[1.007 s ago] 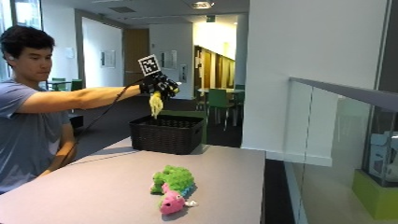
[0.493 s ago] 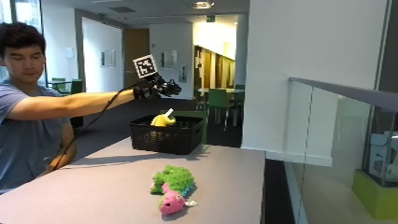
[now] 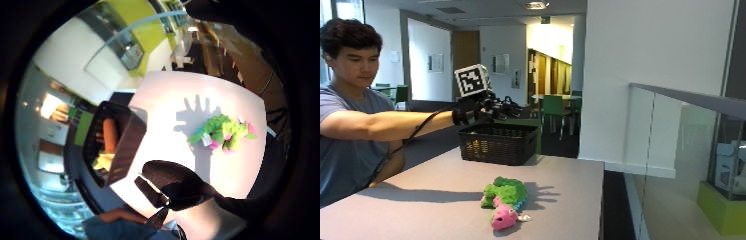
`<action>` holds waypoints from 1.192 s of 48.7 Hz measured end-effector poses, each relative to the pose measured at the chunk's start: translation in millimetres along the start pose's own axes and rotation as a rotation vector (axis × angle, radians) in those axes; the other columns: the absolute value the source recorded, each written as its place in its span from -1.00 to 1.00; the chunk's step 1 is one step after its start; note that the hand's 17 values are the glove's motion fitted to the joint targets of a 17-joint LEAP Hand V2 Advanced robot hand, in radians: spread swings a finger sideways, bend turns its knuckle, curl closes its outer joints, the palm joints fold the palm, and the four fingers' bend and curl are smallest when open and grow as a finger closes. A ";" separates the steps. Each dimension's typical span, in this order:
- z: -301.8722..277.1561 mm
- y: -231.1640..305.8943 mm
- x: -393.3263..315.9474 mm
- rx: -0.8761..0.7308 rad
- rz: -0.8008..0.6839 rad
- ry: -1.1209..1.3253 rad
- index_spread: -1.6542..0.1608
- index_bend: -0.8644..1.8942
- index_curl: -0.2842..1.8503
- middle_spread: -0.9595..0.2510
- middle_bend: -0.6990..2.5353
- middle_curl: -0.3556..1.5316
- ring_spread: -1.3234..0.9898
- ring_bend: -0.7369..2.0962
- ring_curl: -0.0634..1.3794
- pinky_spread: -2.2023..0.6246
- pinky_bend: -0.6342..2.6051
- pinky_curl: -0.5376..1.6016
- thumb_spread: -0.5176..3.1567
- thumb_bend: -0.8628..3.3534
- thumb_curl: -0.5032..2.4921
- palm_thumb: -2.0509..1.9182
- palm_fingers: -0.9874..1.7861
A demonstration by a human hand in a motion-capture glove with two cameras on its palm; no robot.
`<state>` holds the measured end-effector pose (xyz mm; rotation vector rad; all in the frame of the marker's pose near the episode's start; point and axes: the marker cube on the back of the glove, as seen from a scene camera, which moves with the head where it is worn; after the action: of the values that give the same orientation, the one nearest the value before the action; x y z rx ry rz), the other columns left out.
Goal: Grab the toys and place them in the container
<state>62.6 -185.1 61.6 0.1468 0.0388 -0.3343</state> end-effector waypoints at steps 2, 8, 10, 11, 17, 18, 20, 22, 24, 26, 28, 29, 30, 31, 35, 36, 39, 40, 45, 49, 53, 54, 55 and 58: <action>11.3 -1.1 11.8 -0.011 0.005 -0.009 0.42 -0.25 -0.48 0.37 -0.34 -0.17 0.03 0.15 -0.57 0.58 0.13 -0.15 -0.24 -0.63 -0.49 -0.01 -0.29; 52.0 -14.0 50.2 -0.051 0.176 -0.015 0.43 -0.28 -0.49 0.37 -0.34 -0.17 0.03 0.14 -0.58 0.59 0.12 -0.16 -0.24 -0.63 -0.50 -0.01 -0.32; 65.7 -15.4 56.7 -0.071 0.179 -0.025 0.43 -0.28 -0.49 0.37 -0.34 -0.17 0.04 0.14 -0.59 0.59 0.12 -0.16 -0.24 -0.63 -0.50 -0.01 -0.33; 73.0 -15.8 59.6 -0.083 0.179 -0.027 0.44 -0.28 -0.49 0.37 -0.34 -0.18 0.04 0.12 -0.59 0.59 0.13 -0.16 -0.25 -0.63 -0.50 -0.01 -0.35; 116.6 -19.4 78.1 -0.151 0.202 -0.032 0.45 -0.29 -0.50 0.39 -0.37 -0.18 0.05 0.05 -0.63 0.59 0.13 -0.16 -0.25 -0.63 -0.50 -0.01 -0.40; 123.4 -19.2 79.7 -0.162 0.197 -0.029 0.45 -0.29 -0.51 0.39 -0.37 -0.18 0.05 0.04 -0.64 0.60 0.13 -0.17 -0.25 -0.63 -0.49 -0.01 -0.40; 136.4 -18.6 81.5 -0.183 0.187 -0.024 0.45 -0.30 -0.51 0.40 -0.37 -0.19 0.05 0.02 -0.64 0.60 0.12 -0.17 -0.26 -0.63 -0.50 -0.01 -0.41; 147.8 -17.6 81.5 -0.201 0.176 -0.020 0.46 -0.31 -0.52 0.40 -0.38 -0.19 0.06 0.01 -0.65 0.60 0.11 -0.17 -0.26 -0.63 -0.49 -0.01 -0.41; 157.3 -16.1 79.8 -0.216 0.162 -0.018 0.46 -0.32 -0.53 0.40 -0.39 -0.19 0.06 0.01 -0.65 0.60 0.10 -0.18 -0.27 -0.63 -0.49 -0.01 -0.41; 169.1 -13.5 77.4 -0.244 0.148 -0.015 0.47 -0.32 -0.53 0.41 -0.40 -0.20 0.05 0.01 -0.64 0.60 0.10 -0.18 -0.27 -0.63 -0.49 -0.01 -0.42; 183.3 -10.1 75.5 -0.286 0.141 -0.011 0.47 -0.32 -0.54 0.42 -0.43 -0.21 0.06 0.01 -0.64 0.61 0.09 -0.18 -0.27 -0.63 -0.49 -0.01 -0.44; 190.1 -8.5 75.2 -0.308 0.142 -0.010 0.48 -0.32 -0.54 0.44 -0.46 -0.22 0.06 0.00 -0.65 0.61 0.10 -0.18 -0.28 -0.63 -0.49 -0.01 -0.47; 196.9 -7.1 75.4 -0.330 0.147 -0.011 0.48 -0.33 -0.55 0.44 -0.47 -0.23 0.06 -0.01 -0.65 0.61 0.11 -0.18 -0.28 -0.63 -0.49 -0.01 -0.48; 203.7 -5.7 75.6 -0.352 0.152 -0.014 0.49 -0.33 -0.55 0.45 -0.48 -0.23 0.06 -0.02 -0.65 0.61 0.11 -0.18 -0.28 -0.63 -0.49 -0.01 -0.49; 225.8 0.7 73.7 -0.428 0.158 -0.049 0.50 -0.35 -0.57 0.47 -0.49 -0.26 0.08 -0.06 -0.66 0.61 0.11 -0.18 -0.30 -0.63 -0.49 -0.02 -0.52; 229.2 1.9 73.1 -0.444 0.157 -0.067 0.50 -0.35 -0.58 0.49 -0.49 -0.26 0.09 -0.09 -0.67 0.61 0.12 -0.17 -0.30 -0.63 -0.49 -0.01 -0.55; 237.8 6.1 71.8 -0.489 0.141 -0.110 0.51 -0.36 -0.59 0.51 -0.49 -0.27 0.10 -0.13 -0.68 0.62 0.11 -0.18 -0.31 -0.63 -0.49 -0.02 -0.57; 240.3 7.5 71.1 -0.500 0.135 -0.115 0.51 -0.36 -0.60 0.52 -0.49 -0.27 0.10 -0.16 -0.69 0.62 0.11 -0.17 -0.31 -0.63 -0.49 -0.02 -0.57; 246.7 11.1 63.8 -0.528 0.119 -0.117 0.52 -0.37 -0.62 0.53 -0.49 -0.29 0.12 -0.21 -0.70 0.62 0.09 -0.18 -0.32 -0.64 -0.49 -0.02 -0.58; 248.4 17.3 56.6 -0.529 0.098 -0.112 0.53 -0.38 -0.64 0.54 -0.49 -0.30 0.12 -0.22 -0.68 0.62 0.08 -0.18 -0.32 -0.63 -0.49 -0.02 -0.55; 246.0 24.8 53.8 -0.498 0.082 -0.122 0.52 -0.40 -0.67 0.53 -0.46 -0.30 0.12 -0.16 -0.65 0.61 0.10 -0.18 -0.32 -0.63 -0.49 -0.02 -0.47; 245.3 27.1 52.6 -0.487 0.080 -0.125 0.53 -0.40 -0.67 0.53 -0.46 -0.30 0.13 -0.16 -0.64 0.61 0.10 -0.18 -0.31 -0.63 -0.49 -0.02 -0.47; 244.6 29.7 51.2 -0.474 0.077 -0.127 0.52 -0.39 -0.67 0.53 -0.46 -0.29 0.13 -0.15 -0.64 0.60 0.11 -0.18 -0.31 -0.63 -0.49 -0.02 -0.47; 241.9 38.0 46.8 -0.411 0.080 -0.123 0.52 -0.36 -0.68 0.51 -0.45 -0.29 0.12 -0.12 -0.61 0.60 0.09 -0.18 -0.27 -0.63 -0.49 -0.01 -0.41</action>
<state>122.6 -201.0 303.1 -0.2787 -0.0209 -0.2492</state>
